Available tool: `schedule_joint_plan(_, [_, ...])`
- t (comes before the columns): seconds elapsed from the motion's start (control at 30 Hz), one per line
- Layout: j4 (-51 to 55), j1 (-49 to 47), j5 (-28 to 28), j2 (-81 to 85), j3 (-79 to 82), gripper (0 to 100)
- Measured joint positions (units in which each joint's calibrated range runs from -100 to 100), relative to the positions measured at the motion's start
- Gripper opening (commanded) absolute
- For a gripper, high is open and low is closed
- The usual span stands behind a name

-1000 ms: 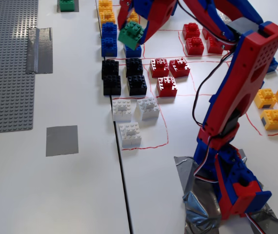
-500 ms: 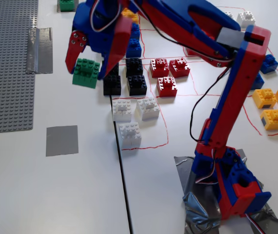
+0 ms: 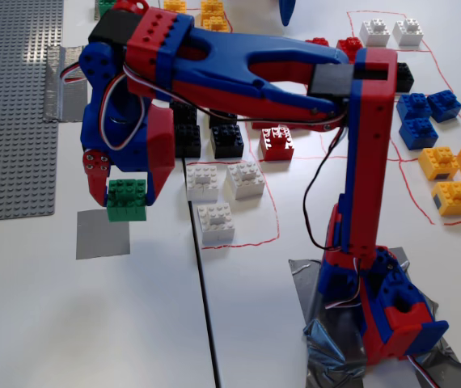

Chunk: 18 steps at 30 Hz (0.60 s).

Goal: Grab the block and put it in the grey marker

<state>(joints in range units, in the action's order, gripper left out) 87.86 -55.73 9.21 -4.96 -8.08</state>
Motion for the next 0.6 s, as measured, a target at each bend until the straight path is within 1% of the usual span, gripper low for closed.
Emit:
schedule_joint_plan(0.17, [-2.83,0.0,0.0,-1.92,1.45,0])
schedule_joint_plan(0.37, [-8.9,0.07,0.05,-4.76,4.81,0])
schedule_joint_plan(0.6, [-11.65,0.07,0.93,-9.43,5.09,0])
